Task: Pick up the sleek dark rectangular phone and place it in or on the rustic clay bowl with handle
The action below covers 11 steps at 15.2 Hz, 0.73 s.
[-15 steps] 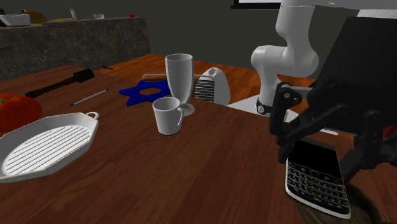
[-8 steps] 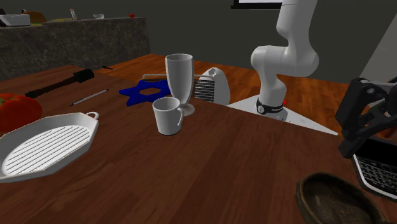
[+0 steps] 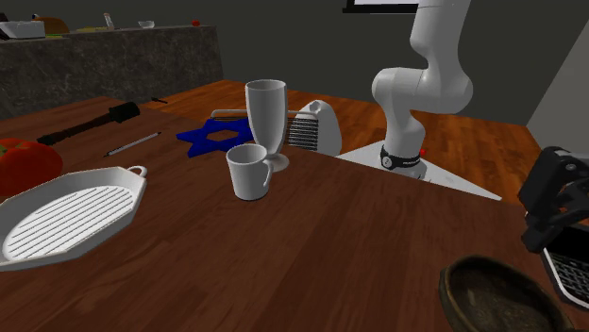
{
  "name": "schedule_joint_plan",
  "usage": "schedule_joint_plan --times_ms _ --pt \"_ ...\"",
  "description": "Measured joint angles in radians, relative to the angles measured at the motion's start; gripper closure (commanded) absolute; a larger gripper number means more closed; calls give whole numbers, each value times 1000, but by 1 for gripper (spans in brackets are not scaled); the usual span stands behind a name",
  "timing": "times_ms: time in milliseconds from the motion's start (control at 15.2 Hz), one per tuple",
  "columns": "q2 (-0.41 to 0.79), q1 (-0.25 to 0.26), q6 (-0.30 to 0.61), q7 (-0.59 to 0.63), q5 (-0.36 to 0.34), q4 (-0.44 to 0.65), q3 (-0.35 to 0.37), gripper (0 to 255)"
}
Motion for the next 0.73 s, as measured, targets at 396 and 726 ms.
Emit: schedule_joint_plan --times_ms 396,726 --pt "19 1 81 12 -10 -64 3 255" --pt "39 1 120 21 -20 -85 5 255"
